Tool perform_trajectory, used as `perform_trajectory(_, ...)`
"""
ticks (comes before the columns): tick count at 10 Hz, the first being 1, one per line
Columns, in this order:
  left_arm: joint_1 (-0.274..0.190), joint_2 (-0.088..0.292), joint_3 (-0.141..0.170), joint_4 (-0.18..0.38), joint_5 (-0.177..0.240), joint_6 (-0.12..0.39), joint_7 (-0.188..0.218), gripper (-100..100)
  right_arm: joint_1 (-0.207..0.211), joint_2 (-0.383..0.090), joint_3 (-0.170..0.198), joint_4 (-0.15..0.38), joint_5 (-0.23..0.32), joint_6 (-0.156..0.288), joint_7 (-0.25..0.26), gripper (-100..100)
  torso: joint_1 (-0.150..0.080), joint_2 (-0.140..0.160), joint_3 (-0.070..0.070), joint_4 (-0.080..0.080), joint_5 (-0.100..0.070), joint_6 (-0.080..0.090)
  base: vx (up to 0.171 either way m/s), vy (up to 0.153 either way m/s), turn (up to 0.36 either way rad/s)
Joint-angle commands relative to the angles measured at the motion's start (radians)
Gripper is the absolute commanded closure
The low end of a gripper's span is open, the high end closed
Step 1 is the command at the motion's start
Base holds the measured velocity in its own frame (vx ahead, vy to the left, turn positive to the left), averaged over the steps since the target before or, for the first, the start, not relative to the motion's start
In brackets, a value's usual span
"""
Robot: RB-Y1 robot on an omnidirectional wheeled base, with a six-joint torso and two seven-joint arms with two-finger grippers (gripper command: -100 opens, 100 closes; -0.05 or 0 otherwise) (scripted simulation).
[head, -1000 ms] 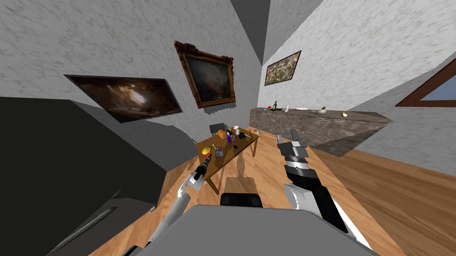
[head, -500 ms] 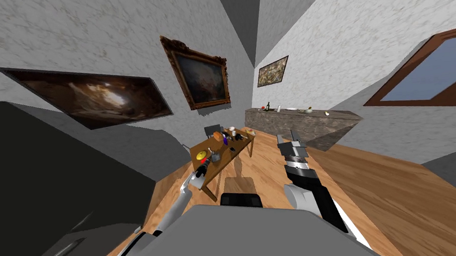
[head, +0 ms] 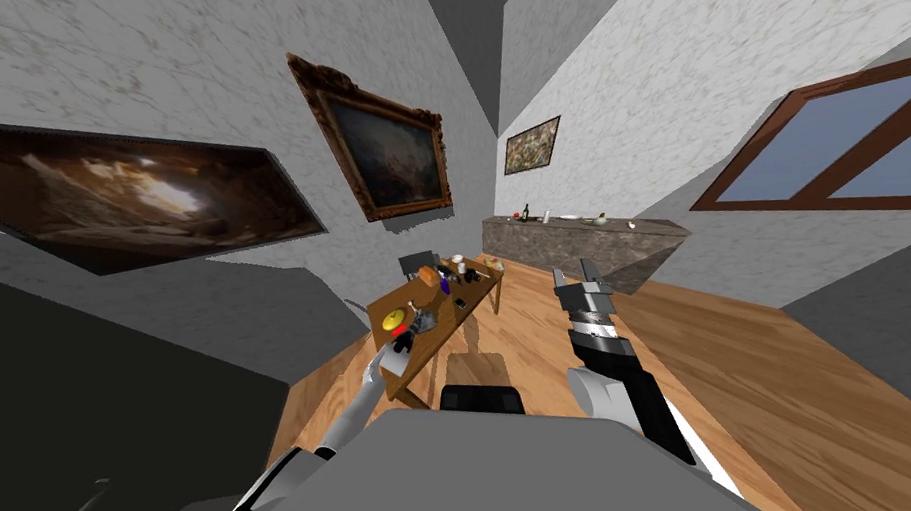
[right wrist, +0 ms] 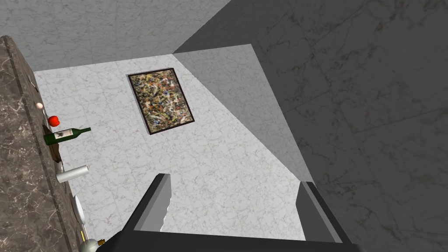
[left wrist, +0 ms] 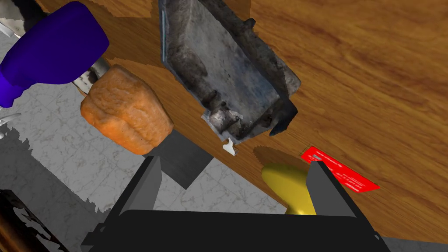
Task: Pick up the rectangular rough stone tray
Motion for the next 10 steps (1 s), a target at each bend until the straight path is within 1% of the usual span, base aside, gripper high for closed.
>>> perform_trajectory(1,-0.010,0.002,-0.008,0.028,0.007,0.025,-0.002,-100,0.000,0.000,0.000,0.000,0.000,0.000,0.000,0,0.000,0.000,0.000,0.000,0.000,0.000,0.051,0.010,-0.089)
perform_trajectory(3,-0.009,-0.001,-0.020,0.071,0.012,0.050,-0.005,-100,0.000,0.000,0.000,0.000,0.000,0.000,0.000,0,0.000,0.001,0.001,0.000,0.000,0.000,0.039,0.007,-0.082)
perform_trajectory(4,-0.009,0.003,-0.016,0.053,0.013,0.039,-0.004,-100,0.000,0.000,0.000,0.000,0.000,0.000,0.000,0,0.000,0.002,0.001,0.000,0.000,0.000,0.018,0.005,-0.016)
perform_trajectory(5,-0.008,0.003,-0.017,0.054,0.014,0.044,-0.004,0,0.000,0.000,0.000,0.000,0.000,0.000,0.000,0,-0.001,0.003,0.002,0.001,0.000,0.000,0.000,0.000,0.000)
perform_trajectory(6,0.032,0.026,-0.017,0.046,0.064,0.008,-0.046,-100,0.000,0.000,0.000,0.000,0.000,0.000,0.000,0,-0.001,0.004,0.002,0.001,0.000,0.000,0.068,-0.039,0.004)
perform_trajectory(7,0.032,0.026,-0.017,0.046,0.071,0.008,-0.046,-100,0.000,0.000,0.000,0.000,0.000,0.000,0.000,0,-0.003,0.001,0.001,0.000,-0.001,-0.001,0.085,-0.041,0.018)
perform_trajectory(8,0.072,0.049,-0.017,0.037,0.105,-0.028,-0.088,-100,0.000,0.000,0.000,0.000,0.000,0.000,0.000,0,-0.003,0.000,0.000,0.000,-0.001,0.000,0.108,-0.032,0.007)
perform_trajectory(9,0.072,0.049,-0.017,0.037,0.123,-0.028,-0.088,-100,0.000,0.000,0.000,0.000,0.000,0.000,0.000,0,-0.003,-0.002,-0.001,0.000,-0.001,-0.001,0.097,-0.039,0.009)
perform_trajectory(10,0.112,0.073,-0.016,0.029,0.152,-0.064,-0.130,-100,0.000,0.000,0.000,0.000,0.000,0.000,0.000,0,-0.003,-0.002,-0.001,0.000,-0.001,0.000,0.103,-0.063,0.007)
